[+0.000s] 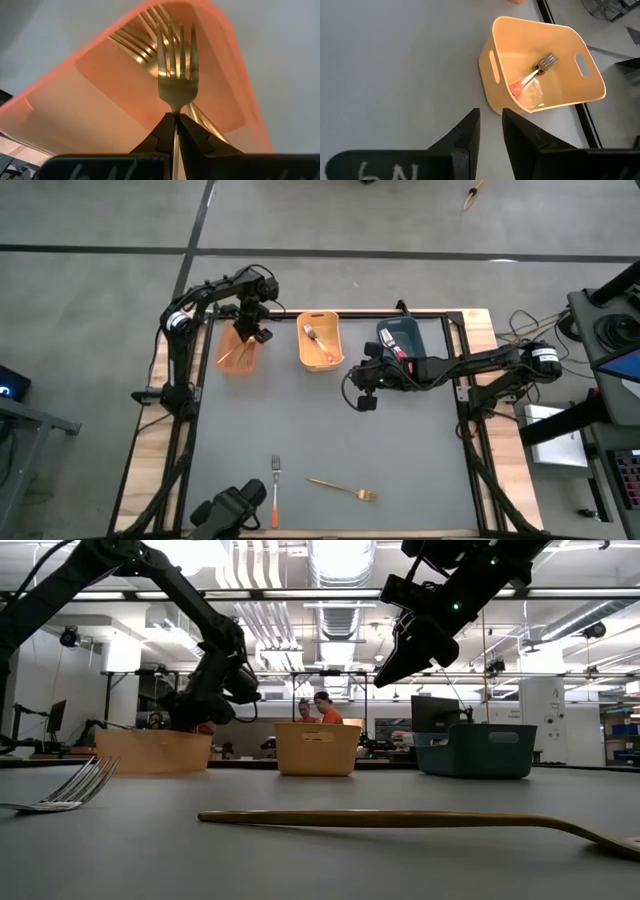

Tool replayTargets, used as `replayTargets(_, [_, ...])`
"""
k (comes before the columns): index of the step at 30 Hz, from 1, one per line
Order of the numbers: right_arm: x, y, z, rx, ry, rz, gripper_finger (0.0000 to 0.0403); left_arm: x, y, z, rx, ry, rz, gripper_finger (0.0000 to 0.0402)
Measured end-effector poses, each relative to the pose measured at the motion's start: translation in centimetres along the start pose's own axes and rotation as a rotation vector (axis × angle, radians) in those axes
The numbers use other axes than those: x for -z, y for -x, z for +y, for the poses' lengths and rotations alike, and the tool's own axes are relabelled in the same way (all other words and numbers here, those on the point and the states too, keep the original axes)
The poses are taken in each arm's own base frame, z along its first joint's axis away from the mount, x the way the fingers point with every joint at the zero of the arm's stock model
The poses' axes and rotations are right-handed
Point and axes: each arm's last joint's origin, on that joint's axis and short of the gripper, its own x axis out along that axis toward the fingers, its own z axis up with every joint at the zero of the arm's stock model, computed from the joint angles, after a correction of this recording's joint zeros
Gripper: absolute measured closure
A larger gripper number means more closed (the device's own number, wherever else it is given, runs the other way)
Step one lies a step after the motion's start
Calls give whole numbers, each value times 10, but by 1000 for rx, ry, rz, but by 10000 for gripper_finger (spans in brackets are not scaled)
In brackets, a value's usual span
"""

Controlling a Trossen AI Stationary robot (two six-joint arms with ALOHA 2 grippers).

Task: Sort silverware by color (type)
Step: Put the gold fork into the orange bin

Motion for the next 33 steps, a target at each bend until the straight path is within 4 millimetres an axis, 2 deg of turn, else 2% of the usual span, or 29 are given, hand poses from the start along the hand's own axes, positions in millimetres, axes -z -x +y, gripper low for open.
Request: replayTargets(33, [1,0,0,-2,11,7,330,-3,0,-1,82,138,-25,402])
